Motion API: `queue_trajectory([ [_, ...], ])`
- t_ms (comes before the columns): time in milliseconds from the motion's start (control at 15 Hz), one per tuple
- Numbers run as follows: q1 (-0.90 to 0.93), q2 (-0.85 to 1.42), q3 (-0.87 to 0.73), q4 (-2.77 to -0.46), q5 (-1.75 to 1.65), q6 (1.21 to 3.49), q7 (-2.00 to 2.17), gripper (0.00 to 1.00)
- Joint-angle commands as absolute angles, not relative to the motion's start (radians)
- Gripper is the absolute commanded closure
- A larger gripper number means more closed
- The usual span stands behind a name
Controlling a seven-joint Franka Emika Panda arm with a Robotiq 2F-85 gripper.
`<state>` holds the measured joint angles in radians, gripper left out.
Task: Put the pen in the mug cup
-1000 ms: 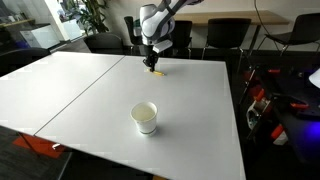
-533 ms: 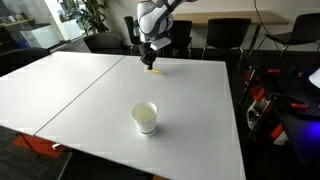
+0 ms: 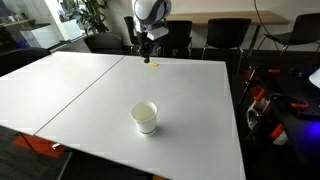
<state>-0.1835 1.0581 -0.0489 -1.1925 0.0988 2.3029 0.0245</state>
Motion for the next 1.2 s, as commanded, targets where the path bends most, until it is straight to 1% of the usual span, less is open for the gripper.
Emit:
queue_trajectory([
  [0, -0.134, 0.915, -0.084, -1.351, 0.062, 2.259, 0.066, 0.97],
  [333, -0.074, 0.793, -0.112, -1.497, 0.0, 2.305, 0.081, 0.97],
  [467, -0.058, 0.75, -0.11, -1.556, -0.021, 2.363, 0.067, 0.97],
  [800, -0.046, 0.661, -0.089, -1.728, -0.01, 2.596, 0.057, 0.97],
  [867, -0.049, 0.646, -0.084, -1.758, 0.001, 2.61, 0.065, 0.97],
  [933, -0.054, 0.726, -0.085, -1.638, -0.007, 2.556, 0.05, 0.97],
  [1000, -0.054, 0.72, -0.084, -1.653, -0.007, 2.562, 0.05, 0.89],
  [1133, -0.055, 0.723, -0.084, -1.651, -0.007, 2.562, 0.05, 0.89],
])
